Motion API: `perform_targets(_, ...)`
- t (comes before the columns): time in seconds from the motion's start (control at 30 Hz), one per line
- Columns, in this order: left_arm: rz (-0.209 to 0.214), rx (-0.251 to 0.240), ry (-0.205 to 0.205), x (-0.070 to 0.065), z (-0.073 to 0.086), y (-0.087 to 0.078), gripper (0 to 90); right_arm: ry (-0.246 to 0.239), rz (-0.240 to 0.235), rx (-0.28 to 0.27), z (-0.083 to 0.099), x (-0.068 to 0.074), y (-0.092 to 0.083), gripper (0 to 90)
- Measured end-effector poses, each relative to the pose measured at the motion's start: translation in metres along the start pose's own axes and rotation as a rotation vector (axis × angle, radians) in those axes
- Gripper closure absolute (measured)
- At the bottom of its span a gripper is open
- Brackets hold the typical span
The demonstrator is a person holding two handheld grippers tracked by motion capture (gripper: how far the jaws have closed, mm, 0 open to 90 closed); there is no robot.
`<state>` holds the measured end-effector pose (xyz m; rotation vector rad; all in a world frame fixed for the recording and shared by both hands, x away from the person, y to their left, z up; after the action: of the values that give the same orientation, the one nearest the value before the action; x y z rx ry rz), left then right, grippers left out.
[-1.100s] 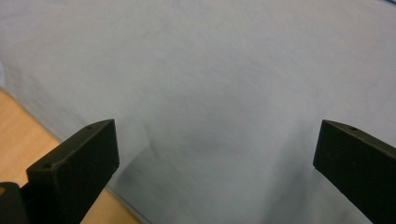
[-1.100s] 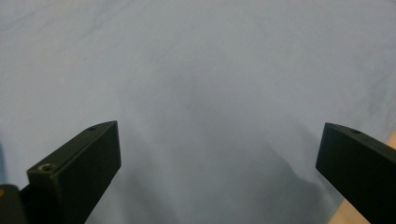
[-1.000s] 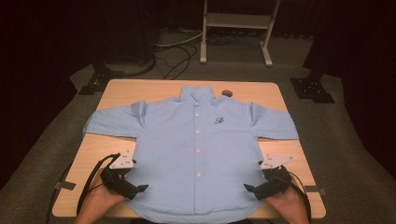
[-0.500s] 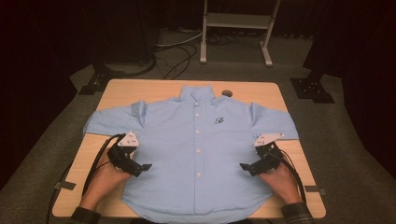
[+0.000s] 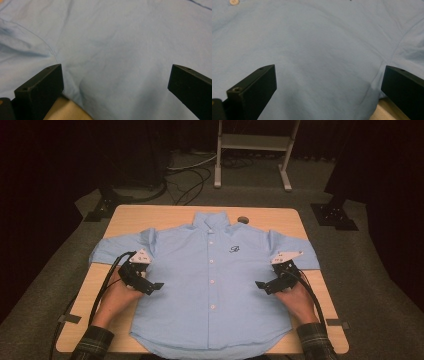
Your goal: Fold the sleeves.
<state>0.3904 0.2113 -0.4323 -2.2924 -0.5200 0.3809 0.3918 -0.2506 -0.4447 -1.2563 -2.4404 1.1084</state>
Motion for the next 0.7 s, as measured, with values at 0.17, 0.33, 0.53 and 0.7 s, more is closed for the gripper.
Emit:
perform_targets(0.17, -0.011, 0.015, -0.003, 0.006, -0.001, 0.005, 0.0, -0.006, 0.003, 0.027, -0.006, -0.003, 0.006, 0.0)
perform_targets(0.33, -0.003, 0.04, -0.032, 0.014, 0.005, 0.013, 0.0, 0.0, -0.005, 0.051, -0.001, -0.004, 0.01, 0.0)
perform_targets(0.53, 0.0, 0.05, -0.037, 0.015, 0.007, 0.016, 0.0, -0.004, -0.005, 0.07, 0.001, -0.005, 0.012, 0.0)
perform_targets(0.7, -0.003, 0.048, -0.036, 0.014, 0.008, 0.015, 0.0, 0.006, 0.003, 0.069, 0.003, -0.005, 0.012, 0.0)
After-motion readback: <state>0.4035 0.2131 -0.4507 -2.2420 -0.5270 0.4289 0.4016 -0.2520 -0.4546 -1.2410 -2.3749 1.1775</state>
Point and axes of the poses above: each handheld gripper's, and its own axes: y roughly forward along the jaws, z roughly out of its underside, x roughly to its left, the point moved 2 cm from there along y, roughly forward along the jaws, and after that the axes turned 11 degrees about z, right-handed, at the moved point
